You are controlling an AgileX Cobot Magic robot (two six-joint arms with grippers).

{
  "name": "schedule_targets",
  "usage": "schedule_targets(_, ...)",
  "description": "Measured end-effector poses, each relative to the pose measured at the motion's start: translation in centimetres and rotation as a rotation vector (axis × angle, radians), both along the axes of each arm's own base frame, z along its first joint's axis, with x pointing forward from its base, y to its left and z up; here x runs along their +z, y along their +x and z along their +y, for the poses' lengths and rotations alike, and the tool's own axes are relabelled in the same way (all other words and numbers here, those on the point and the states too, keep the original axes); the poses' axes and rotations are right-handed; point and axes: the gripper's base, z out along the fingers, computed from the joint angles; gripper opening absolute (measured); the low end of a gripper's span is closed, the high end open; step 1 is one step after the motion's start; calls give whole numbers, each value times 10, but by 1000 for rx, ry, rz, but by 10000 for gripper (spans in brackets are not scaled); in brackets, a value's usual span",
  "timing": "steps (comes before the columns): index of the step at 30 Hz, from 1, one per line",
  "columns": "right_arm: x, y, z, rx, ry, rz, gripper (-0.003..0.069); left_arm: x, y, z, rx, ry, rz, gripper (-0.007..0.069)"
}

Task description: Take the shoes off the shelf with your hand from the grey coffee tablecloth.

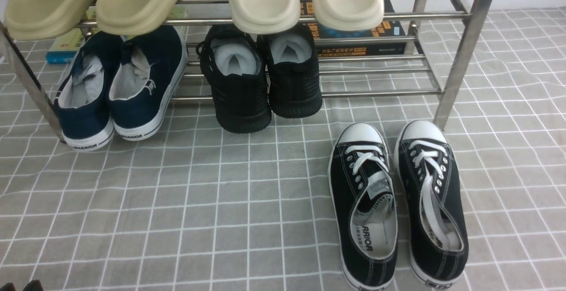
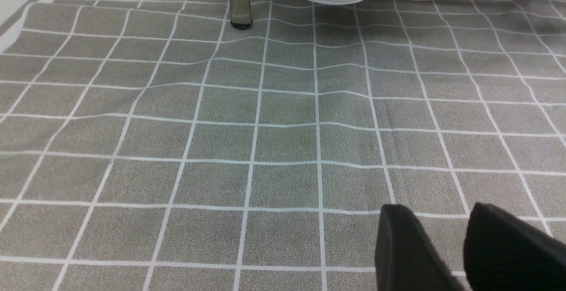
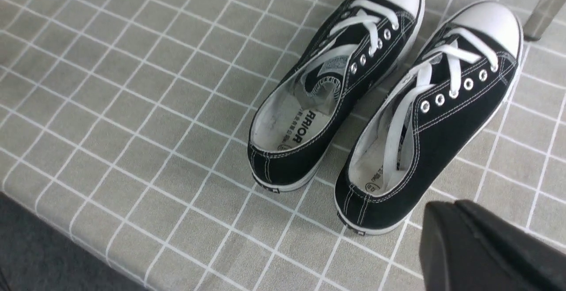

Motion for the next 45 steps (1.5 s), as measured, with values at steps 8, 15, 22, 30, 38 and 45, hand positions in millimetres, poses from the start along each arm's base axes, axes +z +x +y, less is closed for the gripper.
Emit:
schedule_targets(8, -57, -23, -16, -37, 150, -246, 2, 0, 0, 0, 0, 0, 0, 240)
schedule_targets(15, -80, -20, -16, -52, 182, -298, 4, 0, 0, 0, 0, 0, 0, 240)
schedule_targets(22, -83, -20, -16, -53, 180, -296, 10, 0, 0, 0, 0, 0, 0, 240)
schedule_targets(30, -83, -20, -16, -53, 180, -296, 18, 0, 0, 0, 0, 0, 0, 240)
schedule_targets(38, -88, -20, -16, -53, 182, -310, 28, 0, 0, 0, 0, 0, 0, 240)
schedule_targets(45, -132, -22, -28, -163, 97, -292, 36, 0, 0, 0, 0, 0, 0, 240)
